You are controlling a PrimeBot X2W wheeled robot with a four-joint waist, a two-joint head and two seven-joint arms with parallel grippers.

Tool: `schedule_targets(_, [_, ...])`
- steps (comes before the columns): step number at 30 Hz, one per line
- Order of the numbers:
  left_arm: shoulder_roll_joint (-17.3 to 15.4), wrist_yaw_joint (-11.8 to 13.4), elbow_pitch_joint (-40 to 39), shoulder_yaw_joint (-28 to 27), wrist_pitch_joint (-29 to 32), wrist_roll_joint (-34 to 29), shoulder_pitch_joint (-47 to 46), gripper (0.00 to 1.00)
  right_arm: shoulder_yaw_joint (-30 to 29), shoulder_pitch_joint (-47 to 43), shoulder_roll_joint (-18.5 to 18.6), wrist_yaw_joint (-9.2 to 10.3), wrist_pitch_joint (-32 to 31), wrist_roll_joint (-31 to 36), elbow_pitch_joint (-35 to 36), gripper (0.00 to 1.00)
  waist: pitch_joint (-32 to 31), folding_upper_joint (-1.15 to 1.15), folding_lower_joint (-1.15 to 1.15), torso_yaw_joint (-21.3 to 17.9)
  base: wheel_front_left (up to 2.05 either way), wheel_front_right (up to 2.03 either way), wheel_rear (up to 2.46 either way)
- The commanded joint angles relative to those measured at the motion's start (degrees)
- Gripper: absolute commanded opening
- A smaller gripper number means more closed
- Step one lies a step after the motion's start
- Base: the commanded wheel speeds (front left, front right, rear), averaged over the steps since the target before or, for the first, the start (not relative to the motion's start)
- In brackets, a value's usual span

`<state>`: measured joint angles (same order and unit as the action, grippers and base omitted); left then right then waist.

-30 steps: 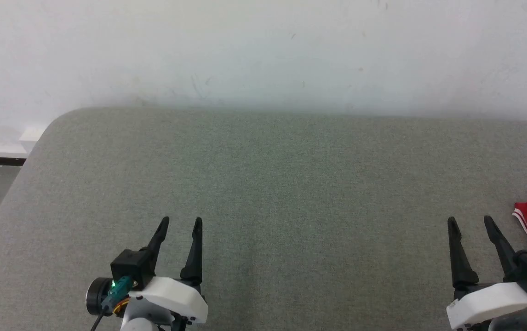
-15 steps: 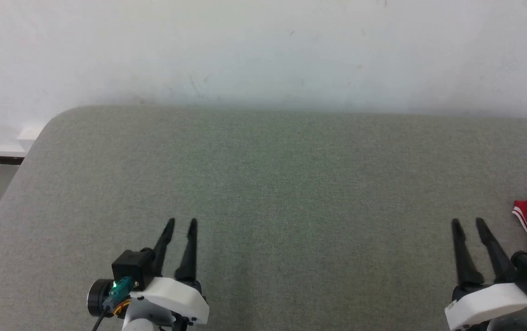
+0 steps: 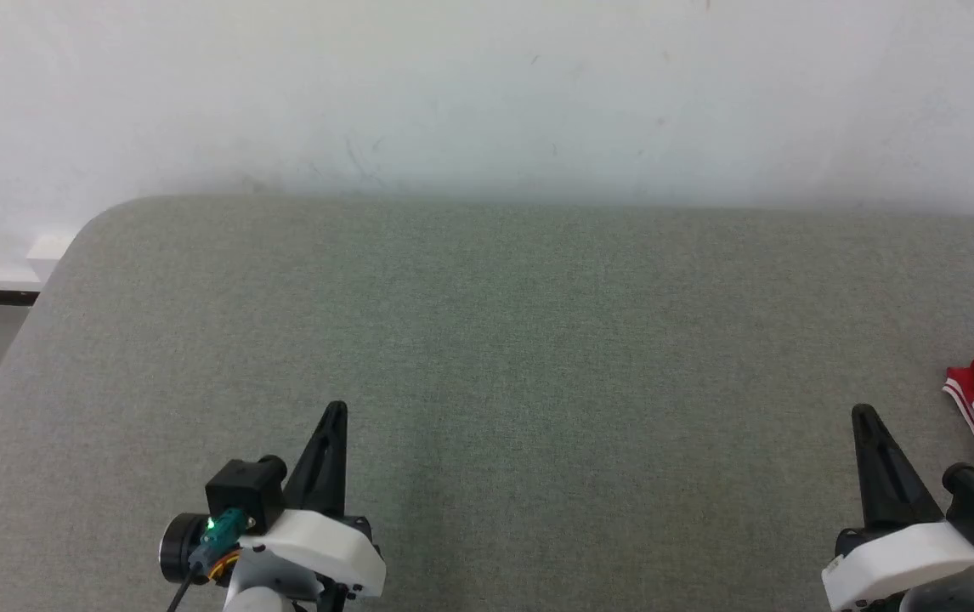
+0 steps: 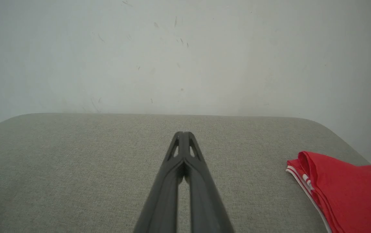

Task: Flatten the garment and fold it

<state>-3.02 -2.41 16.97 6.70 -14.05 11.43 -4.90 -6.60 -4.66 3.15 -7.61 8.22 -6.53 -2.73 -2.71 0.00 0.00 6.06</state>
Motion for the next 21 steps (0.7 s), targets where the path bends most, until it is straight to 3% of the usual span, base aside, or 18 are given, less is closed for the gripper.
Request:
schedule_targets(1, [0.01,0.16,-0.60,-0.27,0.36,-0.57,0.32,0.00,0.26,0.29,-0.02,0.01,-0.16,0.34,0.14,0.00,0.03,0.00,0.00,-0.06,0.00,0.00,0.00])
schedule_targets(21, [0.03,0.54,-3.40,-1.37,2.70,-2.42,1.10,0.00,1.35,1.04,-0.06,0.03,-1.54,1.40,0.58,0.00,0.49,0.00,0.00,-1.08,0.00,0.00,0.00])
